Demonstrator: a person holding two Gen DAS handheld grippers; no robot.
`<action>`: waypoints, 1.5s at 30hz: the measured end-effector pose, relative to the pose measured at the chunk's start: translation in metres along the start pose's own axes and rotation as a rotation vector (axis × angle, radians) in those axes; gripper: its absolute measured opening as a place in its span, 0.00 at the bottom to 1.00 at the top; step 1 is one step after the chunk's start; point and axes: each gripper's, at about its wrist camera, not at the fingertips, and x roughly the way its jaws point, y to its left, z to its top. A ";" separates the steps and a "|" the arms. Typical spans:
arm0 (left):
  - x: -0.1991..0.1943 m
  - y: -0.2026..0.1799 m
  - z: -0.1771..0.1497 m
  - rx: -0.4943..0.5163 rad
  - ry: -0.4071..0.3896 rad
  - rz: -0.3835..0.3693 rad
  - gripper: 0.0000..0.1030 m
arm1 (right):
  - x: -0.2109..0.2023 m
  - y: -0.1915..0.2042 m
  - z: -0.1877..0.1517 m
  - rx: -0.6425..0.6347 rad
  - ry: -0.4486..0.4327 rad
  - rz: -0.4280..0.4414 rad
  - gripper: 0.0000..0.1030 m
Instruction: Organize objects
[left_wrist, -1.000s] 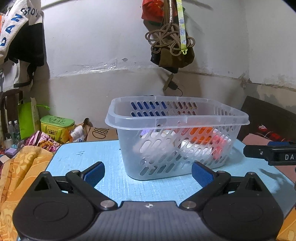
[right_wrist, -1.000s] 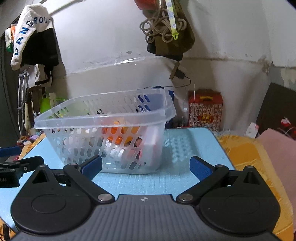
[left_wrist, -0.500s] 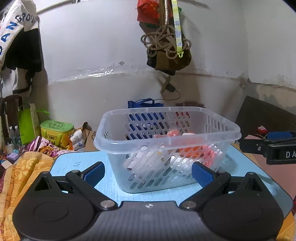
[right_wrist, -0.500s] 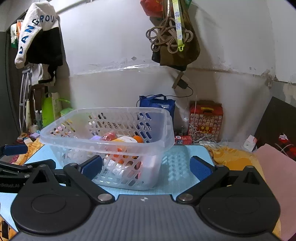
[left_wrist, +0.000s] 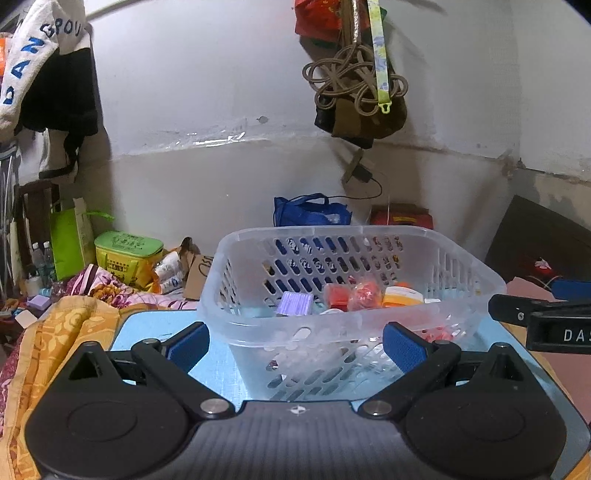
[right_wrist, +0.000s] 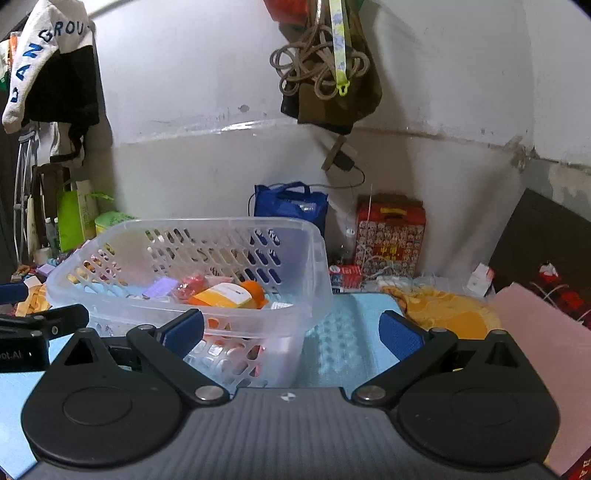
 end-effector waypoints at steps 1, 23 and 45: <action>0.001 0.000 0.000 0.000 0.003 0.004 0.98 | 0.001 -0.002 0.001 0.008 0.007 0.007 1.00; 0.012 -0.012 0.005 -0.024 0.027 0.031 0.98 | 0.009 -0.022 0.001 0.030 0.053 0.040 1.00; 0.006 -0.002 -0.005 -0.032 0.025 0.012 0.98 | 0.002 -0.009 0.002 -0.004 0.042 0.034 1.00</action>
